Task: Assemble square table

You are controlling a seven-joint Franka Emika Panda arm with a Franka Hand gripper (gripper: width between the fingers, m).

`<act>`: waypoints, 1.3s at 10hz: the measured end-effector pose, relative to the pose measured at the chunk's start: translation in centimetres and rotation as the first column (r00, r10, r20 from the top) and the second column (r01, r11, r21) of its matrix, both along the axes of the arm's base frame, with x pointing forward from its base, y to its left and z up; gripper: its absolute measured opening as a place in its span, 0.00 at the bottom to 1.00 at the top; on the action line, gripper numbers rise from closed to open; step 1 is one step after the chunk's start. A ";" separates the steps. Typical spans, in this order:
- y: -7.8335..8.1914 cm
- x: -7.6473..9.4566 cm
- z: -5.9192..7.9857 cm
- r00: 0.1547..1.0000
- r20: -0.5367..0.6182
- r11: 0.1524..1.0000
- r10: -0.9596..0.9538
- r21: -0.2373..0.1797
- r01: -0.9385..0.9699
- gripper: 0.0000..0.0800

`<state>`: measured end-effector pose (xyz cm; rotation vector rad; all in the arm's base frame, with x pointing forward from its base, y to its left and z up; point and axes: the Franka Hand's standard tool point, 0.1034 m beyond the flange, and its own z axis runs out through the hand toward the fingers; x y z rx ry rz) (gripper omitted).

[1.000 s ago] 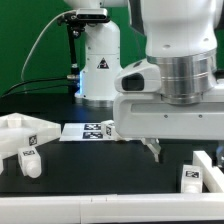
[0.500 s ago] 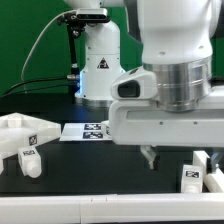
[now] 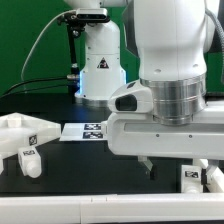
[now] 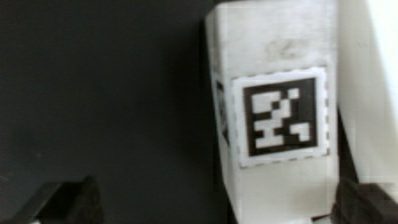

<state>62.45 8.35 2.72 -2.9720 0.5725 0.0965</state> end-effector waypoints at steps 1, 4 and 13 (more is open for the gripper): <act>0.2 -0.1 -0.1 1.000 -0.002 1.000 0.001 0.000 -0.001 0.81; 0.3 -0.1 -0.3 1.000 -0.004 1.000 0.004 0.000 -0.004 0.81; 0.3 -0.4 -0.9 1.000 -0.002 1.000 0.016 -0.004 -0.016 0.36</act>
Offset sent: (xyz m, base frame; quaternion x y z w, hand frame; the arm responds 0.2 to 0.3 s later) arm 0.0077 0.0015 -0.0009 0.0060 0.0000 0.0020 1.0000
